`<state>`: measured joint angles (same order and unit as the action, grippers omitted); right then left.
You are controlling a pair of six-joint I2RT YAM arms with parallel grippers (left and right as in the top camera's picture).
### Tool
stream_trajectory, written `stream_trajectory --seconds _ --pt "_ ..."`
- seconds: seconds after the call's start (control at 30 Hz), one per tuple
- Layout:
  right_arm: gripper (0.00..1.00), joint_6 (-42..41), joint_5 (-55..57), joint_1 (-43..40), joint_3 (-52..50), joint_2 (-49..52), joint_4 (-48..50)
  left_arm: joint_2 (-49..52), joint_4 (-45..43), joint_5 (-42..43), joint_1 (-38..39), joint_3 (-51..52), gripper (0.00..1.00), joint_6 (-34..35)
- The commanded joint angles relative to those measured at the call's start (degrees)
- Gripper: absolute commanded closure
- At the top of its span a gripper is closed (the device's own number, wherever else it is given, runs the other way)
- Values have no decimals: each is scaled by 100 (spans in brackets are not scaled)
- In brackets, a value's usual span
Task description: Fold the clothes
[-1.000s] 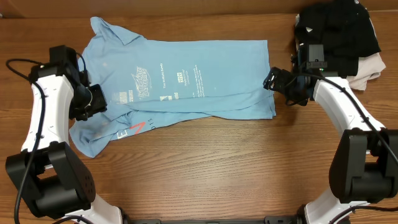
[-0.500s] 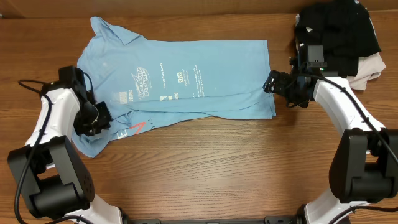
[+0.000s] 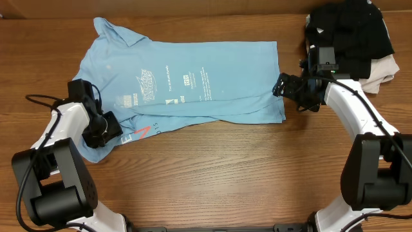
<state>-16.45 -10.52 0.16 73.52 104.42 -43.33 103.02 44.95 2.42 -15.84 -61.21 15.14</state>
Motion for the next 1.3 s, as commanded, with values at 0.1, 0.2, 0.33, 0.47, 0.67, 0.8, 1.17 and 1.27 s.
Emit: stream_trajectory --seconds 0.1,0.2,0.33,0.47,0.67,0.8,1.17,1.27 --pt "0 39 -7 44 177 -55 -9 -20 -149 63 17 122 52 164" --pt "0 39 -7 44 177 -55 -9 -20 -214 63 15 120 55 164" --pt "0 39 -7 44 177 -55 -11 -20 -214 63 15 109 58 164" --pt "0 42 -7 44 177 -55 -11 -20 -168 90 15 44 60 164" --pt "0 39 -7 44 177 -55 -11 -24 94 168 15 -216 69 160" --pt "0 42 -7 44 177 -55 -11 -24 190 166 15 -389 73 133" --pt "0 42 -7 44 177 -55 -11 -22 365 162 15 -560 80 4" --pt "0 42 -4 44 177 -55 -11 -17 393 164 17 -516 79 4"
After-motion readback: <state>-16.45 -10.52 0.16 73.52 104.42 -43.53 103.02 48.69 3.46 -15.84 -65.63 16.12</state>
